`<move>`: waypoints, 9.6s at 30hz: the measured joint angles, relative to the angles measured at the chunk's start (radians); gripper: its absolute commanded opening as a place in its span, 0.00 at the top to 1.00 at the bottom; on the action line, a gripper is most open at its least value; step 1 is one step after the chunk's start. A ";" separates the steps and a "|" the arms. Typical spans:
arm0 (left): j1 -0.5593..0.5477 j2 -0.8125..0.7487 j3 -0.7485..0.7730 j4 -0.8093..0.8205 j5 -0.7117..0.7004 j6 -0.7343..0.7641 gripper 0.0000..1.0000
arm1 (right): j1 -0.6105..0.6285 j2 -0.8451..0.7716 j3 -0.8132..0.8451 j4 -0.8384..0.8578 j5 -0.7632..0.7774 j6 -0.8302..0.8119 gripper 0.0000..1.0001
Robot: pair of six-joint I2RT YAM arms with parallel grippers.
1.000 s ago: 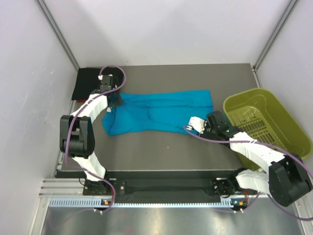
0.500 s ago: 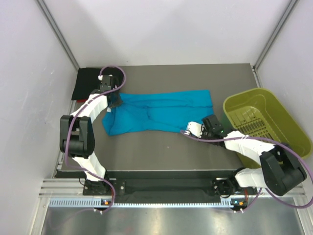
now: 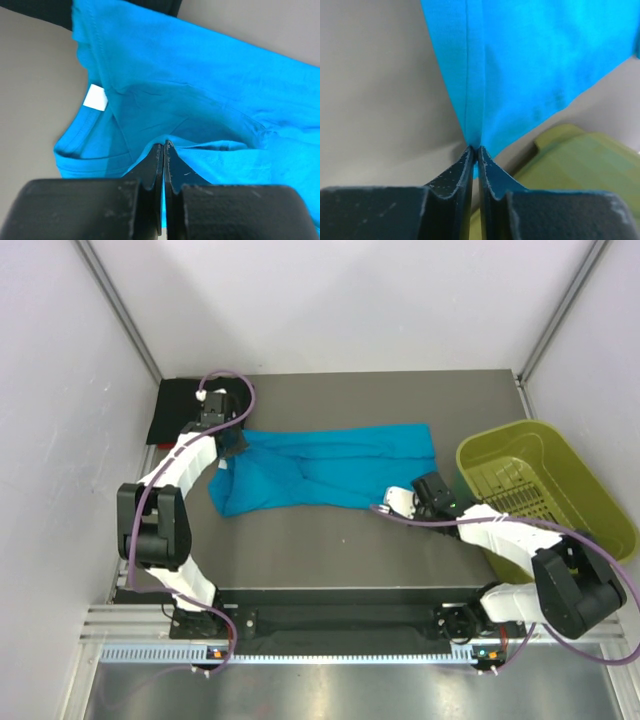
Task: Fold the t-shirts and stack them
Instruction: Fold the tshirt
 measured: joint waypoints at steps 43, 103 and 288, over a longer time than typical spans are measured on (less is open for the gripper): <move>0.011 0.023 0.062 -0.026 -0.195 0.053 1.00 | -0.107 0.370 0.397 0.057 0.023 -0.308 1.00; 0.017 -0.343 -0.373 -0.060 0.238 -0.033 0.46 | -0.110 0.336 0.699 -0.227 -0.046 0.744 0.48; 0.384 -0.229 -0.571 0.195 0.362 -0.090 0.92 | 0.317 0.179 0.135 -0.086 0.225 0.322 1.00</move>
